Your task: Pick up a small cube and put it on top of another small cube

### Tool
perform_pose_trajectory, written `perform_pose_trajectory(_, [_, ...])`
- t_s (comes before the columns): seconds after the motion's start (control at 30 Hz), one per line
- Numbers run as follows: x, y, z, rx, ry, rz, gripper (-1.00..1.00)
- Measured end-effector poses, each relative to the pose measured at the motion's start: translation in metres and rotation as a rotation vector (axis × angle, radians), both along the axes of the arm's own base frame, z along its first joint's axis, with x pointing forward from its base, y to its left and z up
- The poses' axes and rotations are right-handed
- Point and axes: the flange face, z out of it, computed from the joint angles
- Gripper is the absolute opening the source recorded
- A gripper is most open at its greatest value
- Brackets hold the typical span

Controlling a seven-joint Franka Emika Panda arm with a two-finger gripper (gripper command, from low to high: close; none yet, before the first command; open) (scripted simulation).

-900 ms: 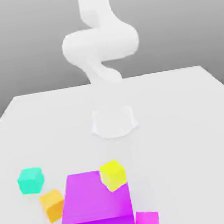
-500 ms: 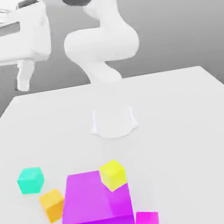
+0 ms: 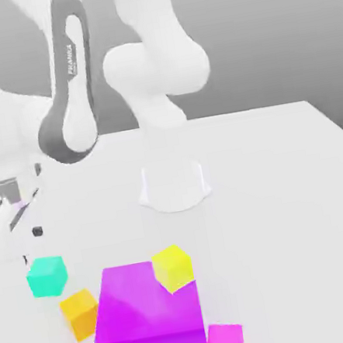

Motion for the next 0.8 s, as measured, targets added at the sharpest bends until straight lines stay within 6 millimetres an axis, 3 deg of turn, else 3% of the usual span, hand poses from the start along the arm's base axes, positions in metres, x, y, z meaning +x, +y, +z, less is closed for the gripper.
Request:
perform_pose_trajectory(0.13, [-0.001,0.001,-0.039,0.001,0.003,-0.002,0.0])
perform_pose_trajectory(0.17, [-0.002,0.002,-0.044,0.001,0.004,-0.002,-1.0])
perform_pose_trajectory(0.37, [-0.002,0.002,-0.047,0.0,0.003,-0.002,-1.0])
perform_pose_trajectory(0.6, [-0.001,0.001,0.008,0.002,0.001,-0.003,-1.0])
perform_pose_trajectory(0.7, [0.031,0.028,0.039,0.001,-0.003,-0.001,-1.0])
perform_pose_trajectory(0.8, [0.075,0.081,0.072,0.003,-0.006,0.01,-1.0])
